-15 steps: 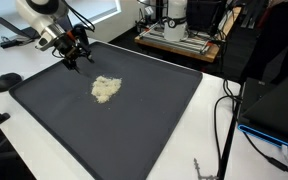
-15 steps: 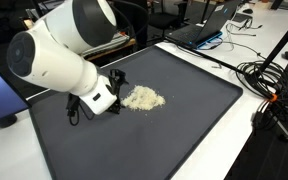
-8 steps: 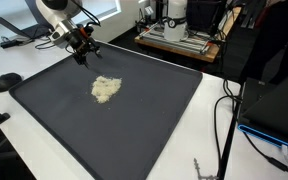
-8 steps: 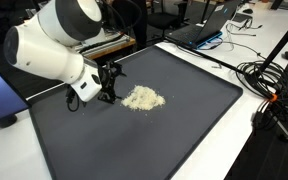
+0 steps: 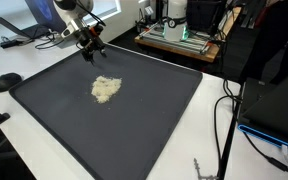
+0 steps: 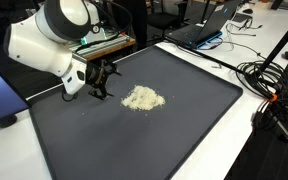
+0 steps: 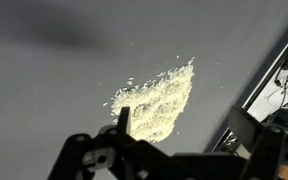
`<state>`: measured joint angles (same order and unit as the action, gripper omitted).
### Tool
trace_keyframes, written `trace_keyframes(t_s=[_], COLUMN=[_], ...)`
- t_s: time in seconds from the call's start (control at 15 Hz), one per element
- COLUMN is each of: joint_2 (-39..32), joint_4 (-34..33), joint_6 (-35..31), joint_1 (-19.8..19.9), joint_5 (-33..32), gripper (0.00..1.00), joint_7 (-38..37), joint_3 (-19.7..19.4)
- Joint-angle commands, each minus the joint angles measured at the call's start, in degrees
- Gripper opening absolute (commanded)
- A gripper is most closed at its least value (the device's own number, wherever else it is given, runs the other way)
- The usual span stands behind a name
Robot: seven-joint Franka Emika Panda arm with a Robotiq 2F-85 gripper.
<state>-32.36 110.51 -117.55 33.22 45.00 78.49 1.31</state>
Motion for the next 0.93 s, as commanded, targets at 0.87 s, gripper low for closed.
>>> trace_keyframes(t_s=[0.87], joint_2=[9.9], joint_4=[15.9], joint_6=[-21.1], joint_1=[-15.1], joint_5=[10.5], gripper=[1.0], joint_7=[-5.0], joint_3=[-6.7])
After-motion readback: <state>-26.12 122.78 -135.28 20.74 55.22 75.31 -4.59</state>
